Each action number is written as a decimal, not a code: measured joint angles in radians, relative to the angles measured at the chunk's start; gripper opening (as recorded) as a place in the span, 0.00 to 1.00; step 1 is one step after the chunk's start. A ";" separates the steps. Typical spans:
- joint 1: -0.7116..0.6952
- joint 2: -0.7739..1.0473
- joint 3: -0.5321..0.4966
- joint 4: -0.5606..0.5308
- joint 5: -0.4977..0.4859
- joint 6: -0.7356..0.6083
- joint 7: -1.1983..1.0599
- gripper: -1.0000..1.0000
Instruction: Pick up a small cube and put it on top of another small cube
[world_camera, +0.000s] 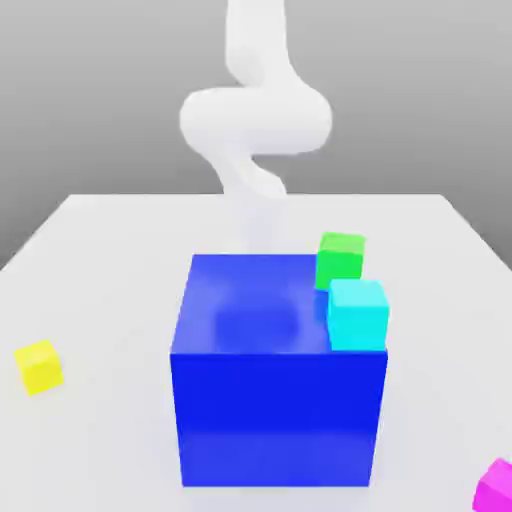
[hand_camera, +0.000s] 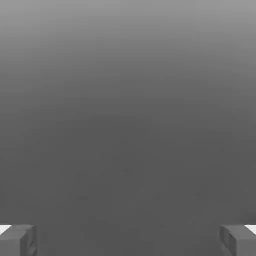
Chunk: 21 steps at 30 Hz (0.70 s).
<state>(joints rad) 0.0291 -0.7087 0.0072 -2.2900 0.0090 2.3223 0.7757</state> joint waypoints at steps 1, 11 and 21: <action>0.012 0.039 0.004 0.004 0.004 0.009 -0.011 0.50; 0.110 0.404 0.061 0.045 0.027 0.096 -0.099 0.50; 0.215 0.768 0.131 0.086 -0.020 0.183 -0.137 0.50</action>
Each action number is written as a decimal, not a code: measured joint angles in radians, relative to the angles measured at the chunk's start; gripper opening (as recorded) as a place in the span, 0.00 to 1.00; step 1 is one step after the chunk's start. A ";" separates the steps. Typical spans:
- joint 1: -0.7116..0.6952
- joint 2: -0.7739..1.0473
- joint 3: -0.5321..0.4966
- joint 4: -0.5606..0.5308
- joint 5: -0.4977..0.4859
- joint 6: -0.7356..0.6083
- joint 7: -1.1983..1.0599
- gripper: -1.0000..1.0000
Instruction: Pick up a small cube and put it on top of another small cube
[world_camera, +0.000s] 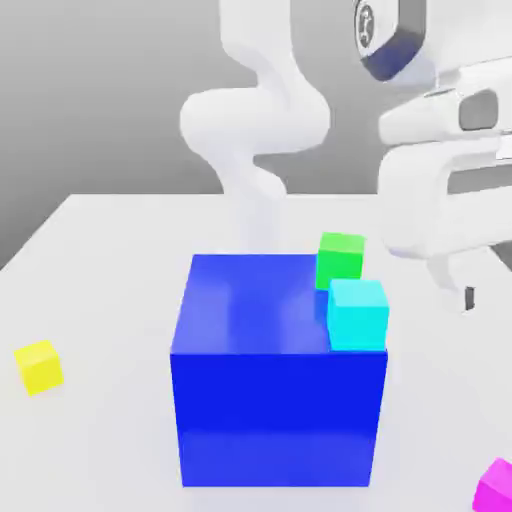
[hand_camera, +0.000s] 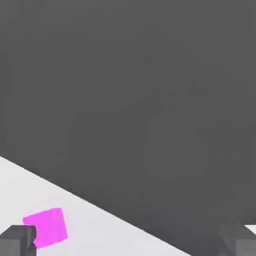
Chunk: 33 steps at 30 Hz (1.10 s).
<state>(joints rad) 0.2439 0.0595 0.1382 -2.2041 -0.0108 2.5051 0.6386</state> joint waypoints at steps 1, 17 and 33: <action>0.008 0.037 0.004 0.004 -0.009 0.009 -0.001 0.50; 0.139 0.510 -0.007 0.074 -0.151 0.186 0.032 0.00; 0.066 0.106 0.036 -0.075 -0.037 -0.065 -0.131 0.00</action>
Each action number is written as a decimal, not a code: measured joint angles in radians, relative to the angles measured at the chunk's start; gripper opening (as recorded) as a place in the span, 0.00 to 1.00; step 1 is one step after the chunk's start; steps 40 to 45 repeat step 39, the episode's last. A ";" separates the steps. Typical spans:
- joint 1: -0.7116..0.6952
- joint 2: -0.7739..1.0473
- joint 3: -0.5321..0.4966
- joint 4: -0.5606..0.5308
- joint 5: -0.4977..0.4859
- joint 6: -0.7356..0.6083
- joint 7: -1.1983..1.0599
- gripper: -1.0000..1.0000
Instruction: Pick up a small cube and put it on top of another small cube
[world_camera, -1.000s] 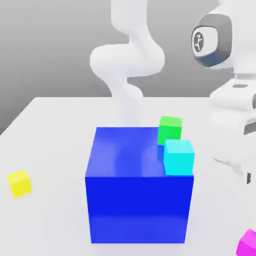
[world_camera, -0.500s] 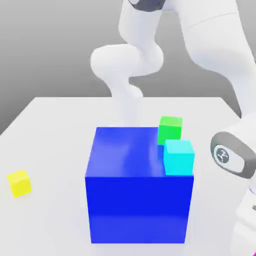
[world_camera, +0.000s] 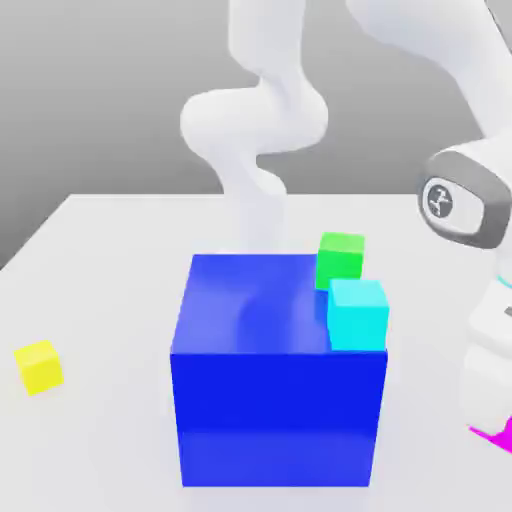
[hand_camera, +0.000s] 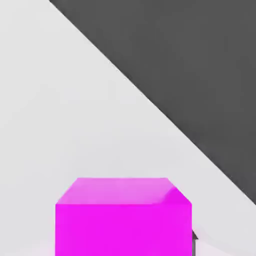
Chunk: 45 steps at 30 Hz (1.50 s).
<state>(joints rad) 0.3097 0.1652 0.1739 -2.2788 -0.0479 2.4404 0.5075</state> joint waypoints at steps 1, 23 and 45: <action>-0.005 -0.037 -0.001 -0.016 0.011 -0.020 -0.019 0.00; -0.038 -0.836 -0.114 -0.361 0.092 -0.472 -0.338 0.00; -0.045 -0.856 -0.113 -0.432 0.091 -0.420 -0.354 1.00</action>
